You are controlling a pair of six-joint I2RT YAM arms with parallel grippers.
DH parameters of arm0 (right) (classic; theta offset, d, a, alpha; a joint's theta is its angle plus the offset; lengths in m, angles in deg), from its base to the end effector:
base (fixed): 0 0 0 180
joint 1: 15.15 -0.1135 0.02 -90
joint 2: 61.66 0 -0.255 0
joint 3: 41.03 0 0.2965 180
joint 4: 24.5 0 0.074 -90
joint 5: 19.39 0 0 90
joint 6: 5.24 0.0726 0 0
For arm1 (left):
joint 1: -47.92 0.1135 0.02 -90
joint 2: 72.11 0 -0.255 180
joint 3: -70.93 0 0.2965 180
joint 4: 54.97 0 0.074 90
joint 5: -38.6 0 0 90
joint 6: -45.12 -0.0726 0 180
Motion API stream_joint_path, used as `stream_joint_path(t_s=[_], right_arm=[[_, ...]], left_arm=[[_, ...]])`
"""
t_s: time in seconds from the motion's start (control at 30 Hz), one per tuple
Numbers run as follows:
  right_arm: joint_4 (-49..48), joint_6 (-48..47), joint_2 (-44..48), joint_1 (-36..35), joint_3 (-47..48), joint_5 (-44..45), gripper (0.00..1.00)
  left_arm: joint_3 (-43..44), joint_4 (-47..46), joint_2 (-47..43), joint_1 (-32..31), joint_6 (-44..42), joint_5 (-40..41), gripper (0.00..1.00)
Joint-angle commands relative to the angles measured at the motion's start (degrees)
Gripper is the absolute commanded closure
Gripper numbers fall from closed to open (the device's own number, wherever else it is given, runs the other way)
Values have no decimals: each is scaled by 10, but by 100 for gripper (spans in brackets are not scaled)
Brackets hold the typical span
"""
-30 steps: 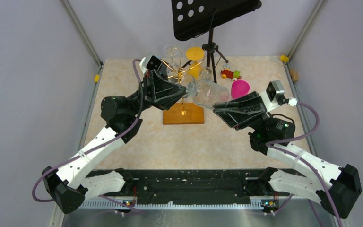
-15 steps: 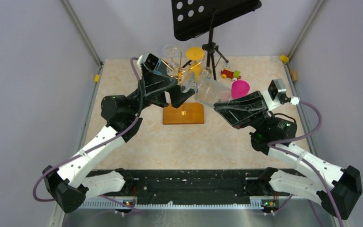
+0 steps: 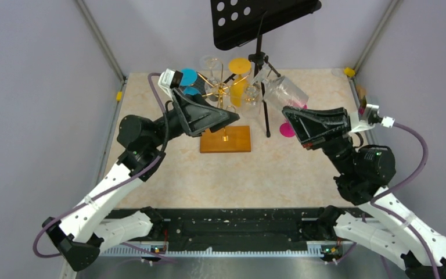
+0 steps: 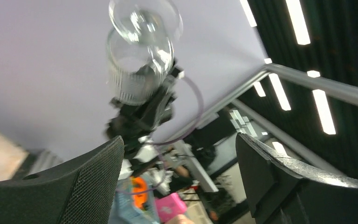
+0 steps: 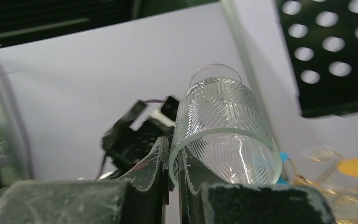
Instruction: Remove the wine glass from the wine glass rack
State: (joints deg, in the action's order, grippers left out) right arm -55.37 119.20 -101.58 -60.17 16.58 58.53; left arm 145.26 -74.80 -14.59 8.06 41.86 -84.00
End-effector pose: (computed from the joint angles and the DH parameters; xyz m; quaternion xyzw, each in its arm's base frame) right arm 0.1327 0.1542 0.4759 -0.1304 0.3413 0.6231 0.6915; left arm 0.1863 -0.2065 0.4950 0.0587 0.4952 -0.8228 0.2728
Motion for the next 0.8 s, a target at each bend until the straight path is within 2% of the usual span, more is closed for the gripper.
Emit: stream_joint_path(t_s=[0.0,0.13,0.23,0.27,0.37,0.53,0.63,0.67,0.77], right_arm=[[278,-86,32,-5,89,197,100],[454,-112,39,-5,147,353,100],[580,-121,17,-5,205,462,100],[642,-119,3,-5,229,498,100],[748,-131,-44,-5,287,588,100],[807,-158,-104,-5,321,659,100],[819,-166,-140,33,325,655,100],[823,-165,-151,71,326,622,100],[810,-155,-180,224,301,428,100]], left_arm=[[20,181,-30,-1,-249,7,8],[60,344,-51,-1,-420,62,8],[83,434,-69,0,-514,125,8],[86,453,-78,0,-537,147,8],[93,487,-94,-1,-588,211,8],[89,506,-118,0,-621,265,8],[76,507,-132,0,-627,279,8],[73,507,-135,0,-628,281,8],[66,511,-140,0,-632,287,8]])
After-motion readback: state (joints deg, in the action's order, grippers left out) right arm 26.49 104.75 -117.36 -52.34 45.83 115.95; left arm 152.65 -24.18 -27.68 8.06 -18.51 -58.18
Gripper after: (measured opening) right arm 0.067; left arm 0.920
